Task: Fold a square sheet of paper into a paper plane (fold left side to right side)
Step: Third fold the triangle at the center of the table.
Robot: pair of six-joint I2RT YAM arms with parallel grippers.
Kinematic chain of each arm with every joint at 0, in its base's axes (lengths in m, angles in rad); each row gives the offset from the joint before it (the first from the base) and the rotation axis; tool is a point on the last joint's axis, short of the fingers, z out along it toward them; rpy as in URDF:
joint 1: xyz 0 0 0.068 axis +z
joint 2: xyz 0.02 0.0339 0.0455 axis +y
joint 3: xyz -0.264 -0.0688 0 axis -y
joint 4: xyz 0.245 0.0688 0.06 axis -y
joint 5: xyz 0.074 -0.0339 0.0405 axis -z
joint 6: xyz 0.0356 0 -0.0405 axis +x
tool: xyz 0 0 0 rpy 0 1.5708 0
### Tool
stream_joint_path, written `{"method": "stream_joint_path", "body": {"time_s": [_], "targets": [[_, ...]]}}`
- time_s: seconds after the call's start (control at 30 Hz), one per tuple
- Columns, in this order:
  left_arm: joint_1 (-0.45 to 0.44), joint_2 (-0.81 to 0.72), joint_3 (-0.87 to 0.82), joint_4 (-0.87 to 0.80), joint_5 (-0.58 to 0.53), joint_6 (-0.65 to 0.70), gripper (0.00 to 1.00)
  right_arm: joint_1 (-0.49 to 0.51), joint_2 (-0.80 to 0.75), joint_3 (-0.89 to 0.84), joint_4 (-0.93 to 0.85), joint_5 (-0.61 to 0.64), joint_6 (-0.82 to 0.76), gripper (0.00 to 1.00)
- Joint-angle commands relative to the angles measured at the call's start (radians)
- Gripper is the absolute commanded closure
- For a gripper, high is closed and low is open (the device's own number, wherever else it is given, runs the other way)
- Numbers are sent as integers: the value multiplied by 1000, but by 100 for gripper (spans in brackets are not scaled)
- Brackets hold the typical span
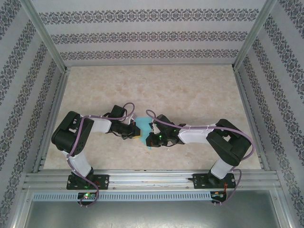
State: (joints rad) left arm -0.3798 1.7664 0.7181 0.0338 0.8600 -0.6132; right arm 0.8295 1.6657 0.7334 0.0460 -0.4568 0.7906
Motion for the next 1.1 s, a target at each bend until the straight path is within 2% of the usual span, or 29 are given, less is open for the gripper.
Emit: {"method": "stream_joint_path", "body": {"time_s": [0.0, 0.63, 0.83, 1.07], "targets": [[-9, 66, -22, -98, -153, 19, 99, 13, 17, 0, -26, 27, 4, 93], [-9, 68, -13, -108, -151, 23, 99, 14, 52, 4, -55, 34, -1, 93], [-9, 58, -9, -106, -146, 17, 98, 25, 58, -1, -68, 15, 13, 96], [-9, -56, 1, -79, -121, 0, 94, 25, 78, -6, -147, 54, 27, 100]]}}
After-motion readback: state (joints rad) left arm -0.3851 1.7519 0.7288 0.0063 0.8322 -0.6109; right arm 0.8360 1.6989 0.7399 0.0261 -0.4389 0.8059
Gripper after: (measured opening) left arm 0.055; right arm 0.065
